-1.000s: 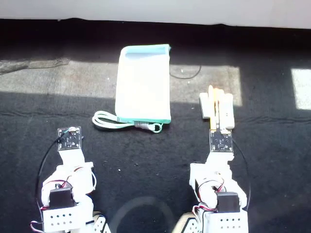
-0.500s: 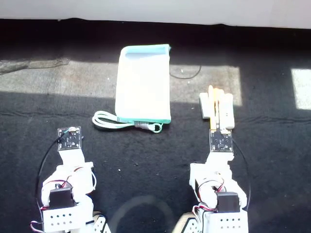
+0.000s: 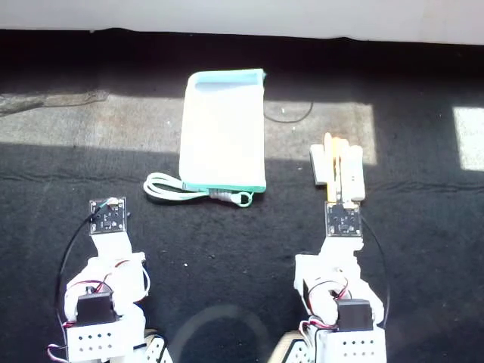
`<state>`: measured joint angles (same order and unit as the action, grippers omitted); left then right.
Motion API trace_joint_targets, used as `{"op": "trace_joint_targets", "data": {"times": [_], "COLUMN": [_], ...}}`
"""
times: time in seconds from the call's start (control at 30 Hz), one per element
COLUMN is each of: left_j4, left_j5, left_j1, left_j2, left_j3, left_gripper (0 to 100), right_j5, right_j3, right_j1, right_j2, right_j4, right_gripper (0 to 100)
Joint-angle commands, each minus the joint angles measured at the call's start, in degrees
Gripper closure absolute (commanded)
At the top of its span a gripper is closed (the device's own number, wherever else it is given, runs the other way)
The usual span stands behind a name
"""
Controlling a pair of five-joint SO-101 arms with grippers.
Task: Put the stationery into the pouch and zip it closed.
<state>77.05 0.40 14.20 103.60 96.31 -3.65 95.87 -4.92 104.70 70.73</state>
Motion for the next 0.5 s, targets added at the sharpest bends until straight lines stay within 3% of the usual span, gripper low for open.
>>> {"op": "trace_joint_targets", "data": {"times": [0.0,0.17,0.33,0.47], "left_j4": [0.4,0.4,0.4,0.4], "left_j5": [0.7,0.7,0.7,0.7], "left_j1": [-0.8,-0.8,-1.8,-3.0], "left_j2": [0.0,0.0,0.0,0.0], "left_j3": [0.8,0.8,0.8,0.8], "left_gripper": [99,99,99,99], "right_j5": [-0.6,-0.4,-0.4,-0.4], "right_j3": [7.8,7.8,7.8,6.0], "right_j1": [-2.7,-7.8,-18.9,-21.5], "right_j2": [0.2,0.2,0.3,0.3], "right_j4": [0.0,0.0,-1.3,-15.5], "right_gripper": [99.3,99.3,98.9,98.8]}}
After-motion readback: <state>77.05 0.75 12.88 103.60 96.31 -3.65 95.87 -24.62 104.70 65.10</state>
